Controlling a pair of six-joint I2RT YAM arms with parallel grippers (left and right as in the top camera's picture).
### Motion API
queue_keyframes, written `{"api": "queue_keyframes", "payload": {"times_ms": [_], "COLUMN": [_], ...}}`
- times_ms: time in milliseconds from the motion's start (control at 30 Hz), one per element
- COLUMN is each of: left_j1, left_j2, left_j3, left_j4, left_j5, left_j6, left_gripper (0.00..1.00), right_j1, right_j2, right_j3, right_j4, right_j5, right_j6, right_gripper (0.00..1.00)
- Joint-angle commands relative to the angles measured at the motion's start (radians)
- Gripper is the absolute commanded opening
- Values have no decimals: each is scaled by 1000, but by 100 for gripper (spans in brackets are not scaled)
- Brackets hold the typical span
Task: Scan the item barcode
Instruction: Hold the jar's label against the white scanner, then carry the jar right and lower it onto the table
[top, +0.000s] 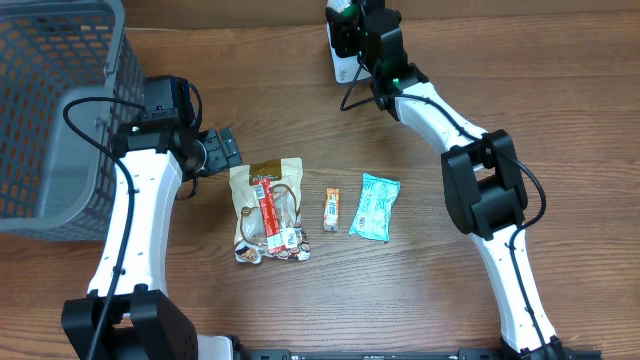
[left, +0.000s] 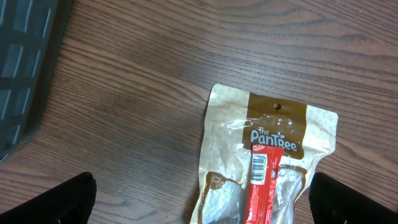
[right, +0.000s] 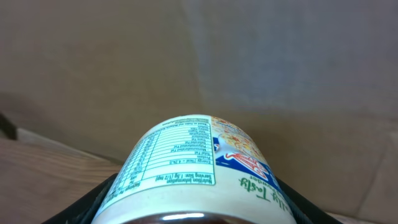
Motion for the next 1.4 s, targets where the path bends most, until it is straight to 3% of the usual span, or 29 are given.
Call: {"api": "queue_keyframes", "payload": {"times_ms": [0, 500, 633, 933, 1133, 1367], "left_j1": [-2, -2, -2, -2, -2, -2], "left_j2": [-3, -3, -3, -3, -3, -3], "left_j3": [14, 14, 14, 14, 14, 14], "left_j4": [5, 5, 5, 5, 5, 5], "left_j5": [-5, -5, -5, -5, -5, -5], "left_j6": [8, 8, 8, 8, 8, 8], "left_gripper": [100, 100, 100, 100, 100, 100], "right_j1": [-10, -18, -31, -35, -41, -61], "right_j2": [16, 18, 18, -40, -235, -513], "right_j3": [24, 24, 24, 24, 24, 24], "right_j4": [35, 72, 135, 144, -85, -581], "right_j5": [50, 49, -24, -80, -79, -79], "right_j6": [22, 42, 127, 129, 129, 128], "right_gripper": [4, 4, 4, 4, 4, 4]}}
